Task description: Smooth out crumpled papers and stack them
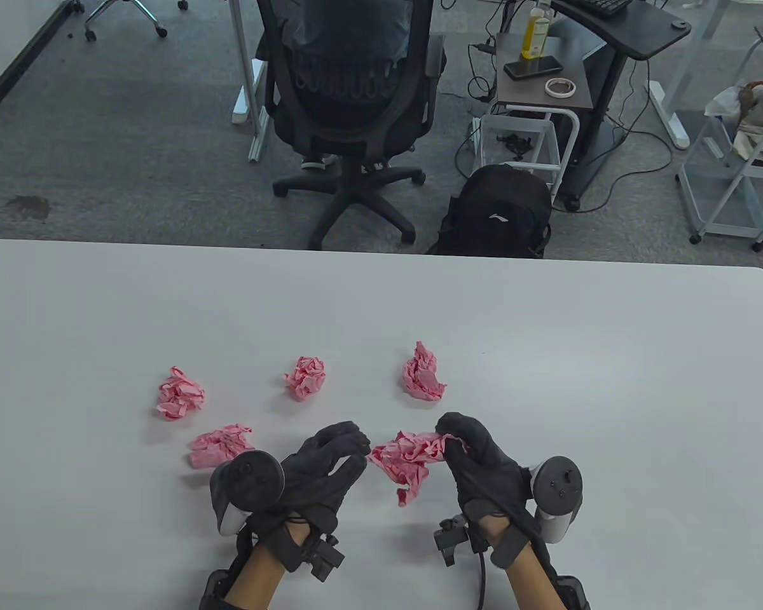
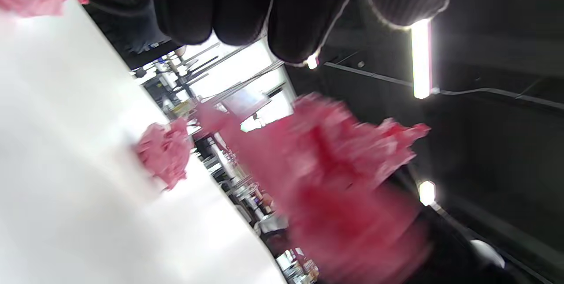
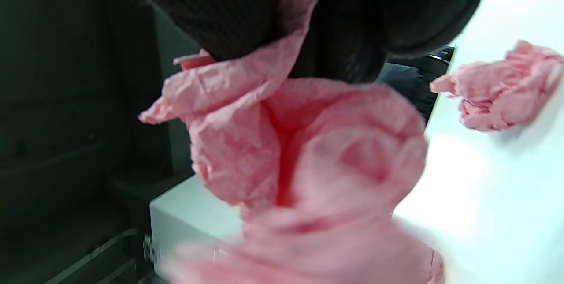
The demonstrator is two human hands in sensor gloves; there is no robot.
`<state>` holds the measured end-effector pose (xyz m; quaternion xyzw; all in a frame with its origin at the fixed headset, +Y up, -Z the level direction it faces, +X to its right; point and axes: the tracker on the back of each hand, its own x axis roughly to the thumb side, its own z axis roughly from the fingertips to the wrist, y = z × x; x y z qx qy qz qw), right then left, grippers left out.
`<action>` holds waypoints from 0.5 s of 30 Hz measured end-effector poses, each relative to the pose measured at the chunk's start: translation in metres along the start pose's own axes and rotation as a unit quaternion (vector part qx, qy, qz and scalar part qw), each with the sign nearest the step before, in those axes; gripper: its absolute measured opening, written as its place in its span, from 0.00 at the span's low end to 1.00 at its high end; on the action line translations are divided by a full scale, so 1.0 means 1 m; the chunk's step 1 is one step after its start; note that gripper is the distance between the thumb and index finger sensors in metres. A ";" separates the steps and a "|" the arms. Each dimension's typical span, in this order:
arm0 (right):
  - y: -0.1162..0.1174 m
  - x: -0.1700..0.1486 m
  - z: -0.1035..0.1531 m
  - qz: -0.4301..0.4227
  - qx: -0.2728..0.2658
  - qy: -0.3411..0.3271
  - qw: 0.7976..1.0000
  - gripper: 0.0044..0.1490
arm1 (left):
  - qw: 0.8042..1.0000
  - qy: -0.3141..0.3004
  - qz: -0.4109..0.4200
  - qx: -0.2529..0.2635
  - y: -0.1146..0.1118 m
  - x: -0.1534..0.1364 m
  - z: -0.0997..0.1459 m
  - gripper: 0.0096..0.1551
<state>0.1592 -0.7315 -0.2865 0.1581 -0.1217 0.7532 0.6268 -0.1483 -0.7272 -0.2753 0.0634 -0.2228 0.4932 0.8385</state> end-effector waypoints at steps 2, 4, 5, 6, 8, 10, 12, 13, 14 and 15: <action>0.004 0.005 0.001 0.024 0.004 -0.033 0.999 0.25 | 1.000 -0.029 0.010 0.001 -0.002 0.007 0.000 0.40; 0.011 0.008 0.001 -0.011 0.040 -0.064 0.997 0.24 | 0.996 -0.042 0.010 -0.072 -0.014 0.010 -0.003 0.54; 0.015 0.010 0.000 -0.047 0.074 -0.081 0.993 0.24 | 0.993 -0.043 0.011 -0.109 -0.021 0.010 -0.004 0.62; 0.018 0.011 0.000 -0.077 0.102 -0.085 0.988 0.24 | 0.987 -0.036 0.016 -0.155 -0.029 0.010 -0.004 0.66; 0.023 0.014 0.002 -0.108 0.118 -0.078 0.984 0.23 | 0.985 -0.023 0.023 -0.168 -0.033 0.007 -0.005 0.59; 0.021 0.013 0.003 -0.078 0.081 -0.063 0.992 0.23 | 0.991 -0.013 0.038 -0.131 -0.030 0.005 -0.006 0.34; 0.015 0.010 0.006 0.002 0.006 -0.038 0.999 0.26 | 0.994 0.006 0.041 -0.103 -0.026 0.003 -0.005 0.28; 0.009 0.009 0.008 0.049 -0.037 -0.031 0.998 0.28 | 0.996 0.020 0.032 -0.080 -0.023 0.001 -0.004 0.28; 0.006 0.009 0.009 0.074 -0.059 -0.032 0.995 0.31 | 0.997 0.032 0.021 -0.063 -0.021 -0.001 -0.003 0.28; -0.001 0.010 0.009 0.119 -0.093 -0.035 0.988 0.32 | 0.998 0.047 0.004 -0.035 -0.018 -0.002 -0.002 0.28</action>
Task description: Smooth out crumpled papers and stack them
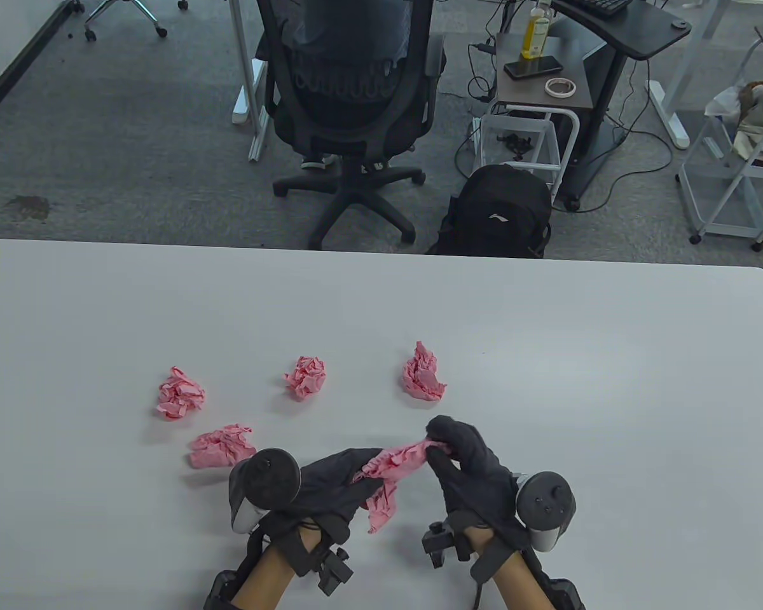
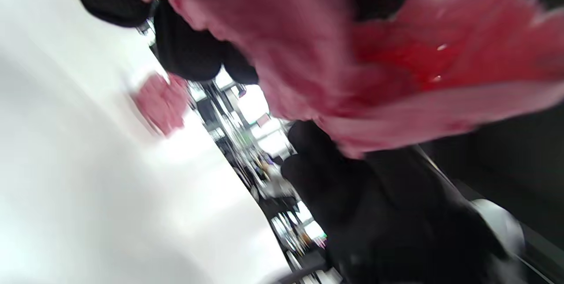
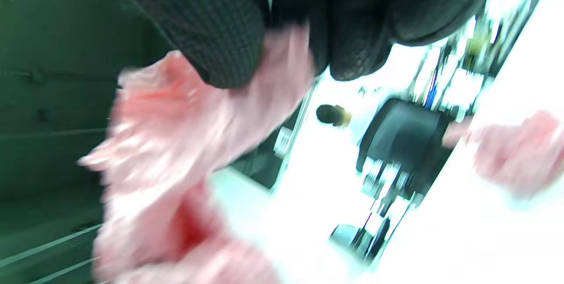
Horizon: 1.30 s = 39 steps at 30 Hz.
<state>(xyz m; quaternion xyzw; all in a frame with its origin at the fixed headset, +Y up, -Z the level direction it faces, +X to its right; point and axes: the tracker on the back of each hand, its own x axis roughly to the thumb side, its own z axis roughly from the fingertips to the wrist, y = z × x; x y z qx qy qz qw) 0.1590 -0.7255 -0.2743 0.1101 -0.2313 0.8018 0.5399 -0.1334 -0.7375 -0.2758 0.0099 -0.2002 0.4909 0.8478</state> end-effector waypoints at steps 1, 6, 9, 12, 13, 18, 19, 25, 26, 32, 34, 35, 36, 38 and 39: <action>-0.004 0.001 0.000 0.031 -0.009 -0.008 0.999 0.31 | 0.999 0.011 -0.020 0.028 0.003 -0.001 0.001 0.28; 0.012 0.018 0.004 0.024 0.051 -0.077 0.995 0.25 | 0.994 0.049 -0.043 0.082 0.010 -0.004 0.006 0.28; 0.031 0.026 0.012 0.024 0.126 -0.098 0.987 0.31 | 0.996 0.028 -0.053 0.065 0.004 -0.001 0.005 0.28; 0.043 0.023 0.017 0.004 0.228 -0.034 0.973 0.51 | 0.990 -0.029 -0.134 0.031 -0.010 0.016 0.004 0.29; 0.045 0.020 0.017 -0.001 0.235 -0.021 0.972 0.54 | 0.982 -0.063 -0.179 0.008 -0.017 0.024 0.003 0.30; 0.032 0.005 0.008 -0.049 0.158 0.036 0.986 0.35 | 0.959 -0.119 -0.245 -0.074 -0.028 0.031 0.002 0.41; 0.032 0.001 0.007 -0.067 0.163 0.045 0.983 0.32 | 0.965 -0.118 -0.218 -0.086 -0.027 0.029 0.001 0.41; 0.031 0.003 0.008 -0.088 0.135 0.024 0.987 0.32 | 0.998 -0.059 -0.014 -0.007 -0.009 0.016 0.003 0.41; 0.031 0.009 0.009 -0.045 0.133 -0.015 0.990 0.34 | 0.998 -0.064 -0.001 -0.013 -0.007 0.015 0.002 0.42; 0.042 0.037 0.020 0.069 0.164 -0.143 0.974 0.37 | 0.978 -0.037 0.149 -0.139 -0.031 0.008 -0.001 0.59; 0.041 0.035 0.018 0.067 0.172 -0.137 0.973 0.36 | 0.981 -0.032 0.152 -0.120 -0.027 0.005 -0.001 0.54; 0.040 0.032 0.016 0.056 0.178 -0.124 0.975 0.34 | 0.981 -0.028 0.155 -0.112 -0.025 0.003 -0.002 0.52; 0.039 0.029 0.015 0.036 0.177 -0.113 0.977 0.32 | 0.981 -0.027 0.160 -0.110 -0.024 0.002 -0.002 0.49; 0.038 0.022 0.012 -0.015 0.176 -0.073 0.982 0.28 | 0.979 -0.025 0.166 -0.118 -0.025 -0.002 -0.003 0.44; 0.038 0.019 0.011 -0.032 0.178 -0.055 0.982 0.28 | 0.978 -0.019 0.172 -0.119 -0.025 -0.002 -0.003 0.41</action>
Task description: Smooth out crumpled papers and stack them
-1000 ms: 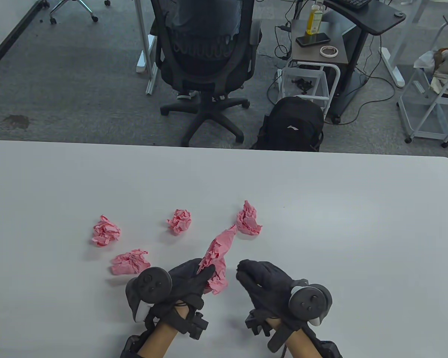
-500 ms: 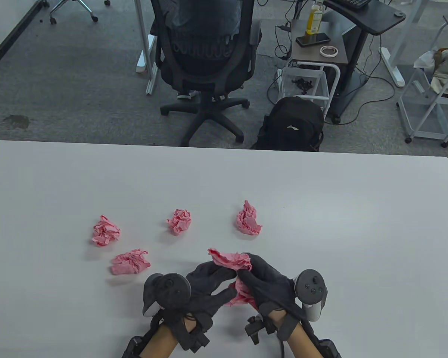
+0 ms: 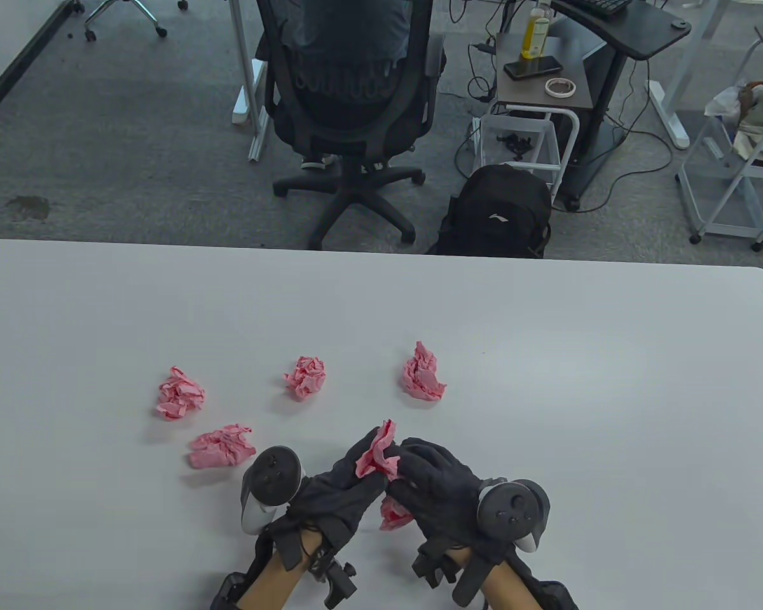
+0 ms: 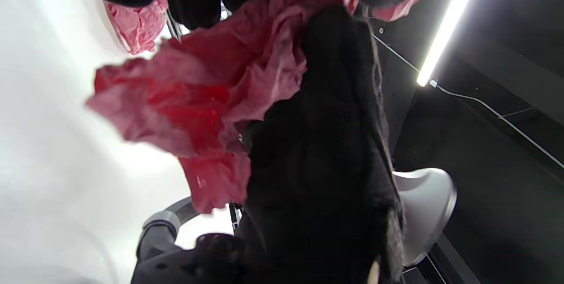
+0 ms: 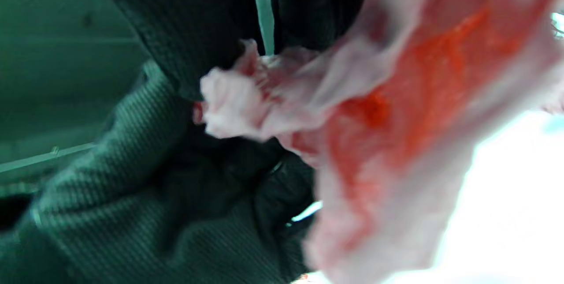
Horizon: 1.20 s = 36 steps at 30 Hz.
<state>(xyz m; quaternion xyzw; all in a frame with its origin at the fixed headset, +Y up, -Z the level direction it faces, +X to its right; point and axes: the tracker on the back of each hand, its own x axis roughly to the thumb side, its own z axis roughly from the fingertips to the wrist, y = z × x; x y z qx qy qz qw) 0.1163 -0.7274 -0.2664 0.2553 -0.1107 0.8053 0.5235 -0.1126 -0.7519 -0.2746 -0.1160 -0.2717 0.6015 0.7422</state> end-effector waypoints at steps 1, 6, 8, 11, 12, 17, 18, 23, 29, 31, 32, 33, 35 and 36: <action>-0.001 -0.004 -0.001 -0.024 0.007 0.014 1.000 0.27 | 1.000 0.004 0.000 0.004 0.000 -0.001 0.000 0.41; -0.008 -0.015 -0.002 -0.137 -0.019 0.070 0.988 0.24 | 1.000 -0.001 0.023 0.002 0.004 -0.002 0.000 0.39; -0.005 -0.012 -0.002 -0.135 0.007 0.048 0.990 0.26 | 1.000 0.001 0.014 0.001 0.002 -0.001 0.000 0.39; 0.006 -0.003 0.000 -0.087 0.080 0.042 0.992 0.52 | 1.000 0.000 -0.029 0.005 -0.001 0.003 0.000 0.40; 0.007 0.000 0.000 -0.064 0.074 0.034 0.995 0.53 | 0.999 -0.003 -0.046 0.003 -0.003 0.004 0.000 0.40; -0.003 -0.002 0.002 -0.055 -0.030 0.051 0.997 0.24 | 0.999 -0.007 -0.042 -0.001 -0.001 0.003 -0.001 0.39; -0.007 -0.005 0.002 -0.087 -0.058 0.061 0.993 0.24 | 1.000 -0.003 -0.023 0.003 0.001 0.002 -0.001 0.38; -0.020 -0.026 -0.004 -0.290 -0.060 0.075 0.952 0.25 | 0.994 0.002 0.104 0.023 0.020 -0.009 0.000 0.32; -0.029 -0.027 -0.004 -0.285 -0.061 0.080 0.953 0.27 | 0.992 0.041 0.047 0.107 0.034 -0.010 0.008 0.29; -0.032 -0.021 -0.004 -0.221 -0.069 0.071 0.970 0.28 | 0.986 0.049 -0.024 0.159 0.039 -0.006 0.011 0.30; -0.033 -0.018 -0.004 -0.192 -0.069 0.062 0.977 0.28 | 0.983 0.047 -0.041 0.172 0.042 -0.004 0.013 0.31; -0.035 -0.012 -0.004 -0.142 -0.074 0.044 0.986 0.27 | 0.979 0.043 -0.049 0.192 0.044 -0.002 0.016 0.33; -0.039 -0.002 -0.003 -0.036 -0.099 0.011 0.994 0.26 | 0.969 0.014 -0.053 0.241 0.049 0.007 0.023 0.33; -0.040 0.002 -0.003 0.001 -0.103 -0.007 0.995 0.26 | 0.964 -0.010 -0.076 0.253 0.050 0.013 0.025 0.33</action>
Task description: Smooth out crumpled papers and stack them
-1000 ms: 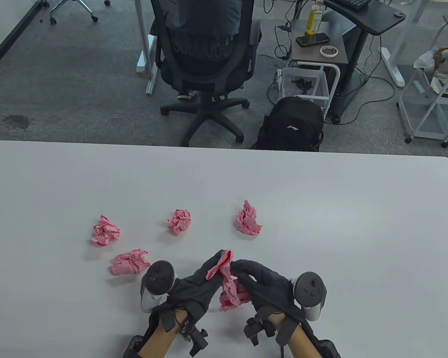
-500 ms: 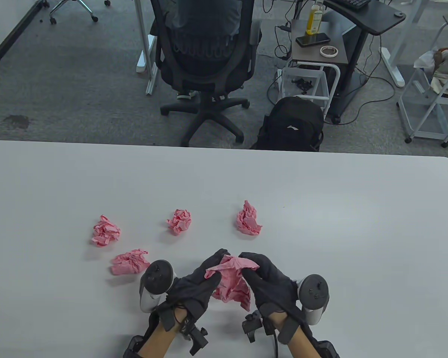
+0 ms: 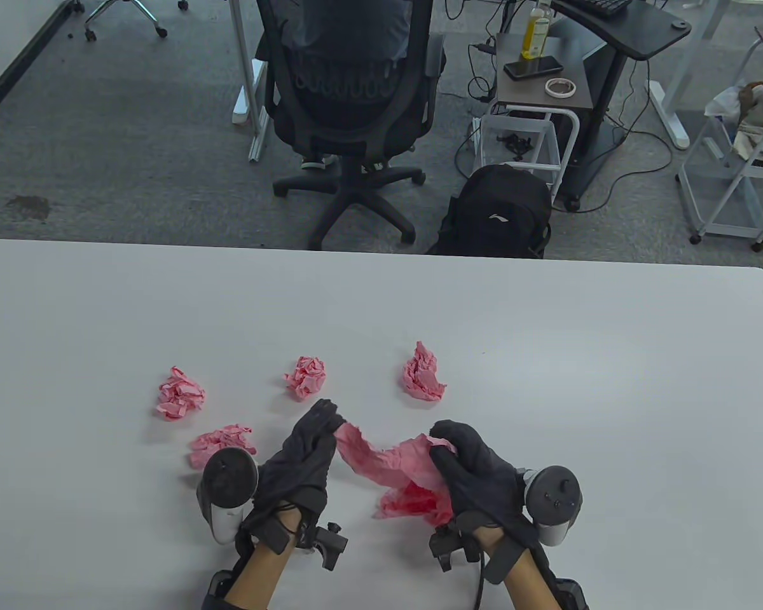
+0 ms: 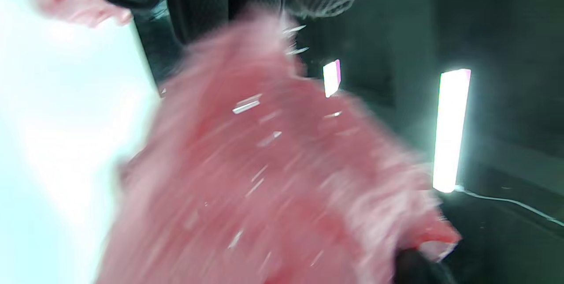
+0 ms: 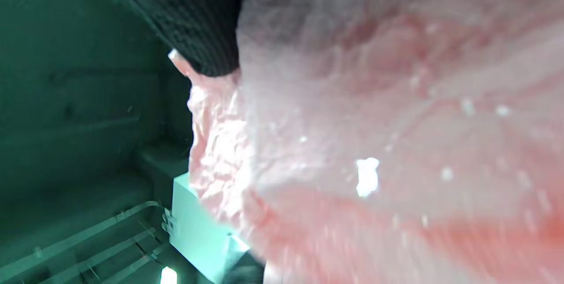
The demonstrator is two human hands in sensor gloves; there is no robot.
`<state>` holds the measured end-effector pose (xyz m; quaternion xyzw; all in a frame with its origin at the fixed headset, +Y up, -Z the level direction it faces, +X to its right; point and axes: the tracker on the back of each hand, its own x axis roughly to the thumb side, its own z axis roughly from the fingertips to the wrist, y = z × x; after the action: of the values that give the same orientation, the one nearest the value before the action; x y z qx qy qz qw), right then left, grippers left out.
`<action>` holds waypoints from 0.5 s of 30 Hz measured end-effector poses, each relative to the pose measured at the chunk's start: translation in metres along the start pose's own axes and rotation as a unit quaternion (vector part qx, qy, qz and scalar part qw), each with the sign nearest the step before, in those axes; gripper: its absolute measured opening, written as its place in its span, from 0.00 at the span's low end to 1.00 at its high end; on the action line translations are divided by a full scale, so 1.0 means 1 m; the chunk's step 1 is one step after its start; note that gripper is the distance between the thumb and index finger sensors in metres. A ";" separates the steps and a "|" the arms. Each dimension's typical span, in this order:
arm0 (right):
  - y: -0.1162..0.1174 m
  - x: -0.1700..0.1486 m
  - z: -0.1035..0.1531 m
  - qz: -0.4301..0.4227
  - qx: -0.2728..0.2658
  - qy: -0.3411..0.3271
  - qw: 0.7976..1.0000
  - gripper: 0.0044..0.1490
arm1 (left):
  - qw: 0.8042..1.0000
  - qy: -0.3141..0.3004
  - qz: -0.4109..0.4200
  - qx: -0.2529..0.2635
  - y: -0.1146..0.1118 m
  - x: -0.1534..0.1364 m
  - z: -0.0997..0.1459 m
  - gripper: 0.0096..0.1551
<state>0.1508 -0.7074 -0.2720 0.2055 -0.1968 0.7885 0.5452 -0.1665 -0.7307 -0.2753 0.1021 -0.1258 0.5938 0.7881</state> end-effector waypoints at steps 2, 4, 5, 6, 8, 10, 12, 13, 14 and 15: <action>0.000 0.009 0.001 0.064 0.000 -0.037 0.997 0.25 | 0.994 -0.081 -0.064 0.019 0.002 0.018 0.001 0.35; 0.005 0.016 0.001 0.106 0.004 -0.072 0.992 0.25 | 0.976 -0.166 -0.128 -0.066 -0.010 0.035 -0.001 0.46; 0.009 0.021 0.002 0.119 0.011 -0.087 0.989 0.25 | 0.968 -0.146 -0.149 -0.137 -0.025 0.038 -0.001 0.57; 0.013 0.023 0.004 0.121 0.014 -0.099 0.988 0.25 | 0.965 -0.122 -0.148 -0.181 -0.035 0.037 0.001 0.67; 0.019 0.028 0.005 0.118 0.022 -0.115 0.986 0.27 | 0.961 -0.088 -0.111 -0.238 -0.053 0.031 0.001 0.65; 0.020 0.030 0.007 0.126 0.032 -0.113 0.985 0.34 | 0.972 -0.068 -0.101 -0.199 -0.053 0.027 0.000 0.38; 0.021 0.026 0.005 0.127 0.081 -0.086 0.985 0.46 | 0.980 -0.065 -0.080 -0.167 -0.046 0.023 -0.001 0.24; 0.023 0.020 0.003 0.138 0.124 -0.042 0.982 0.51 | 0.983 -0.061 -0.058 -0.163 -0.041 0.020 -0.001 0.23; 0.023 0.015 0.002 0.150 0.155 -0.011 0.976 0.51 | 0.986 -0.057 -0.042 -0.153 -0.038 0.018 -0.002 0.23; 0.023 0.008 0.000 0.161 0.185 0.017 0.969 0.47 | 0.987 -0.052 -0.014 -0.152 -0.034 0.016 -0.004 0.23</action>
<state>0.1270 -0.7085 -0.2693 0.2549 -0.0692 0.8921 0.3666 -0.1290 -0.7238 -0.2743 0.0134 -0.2542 0.5504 0.7952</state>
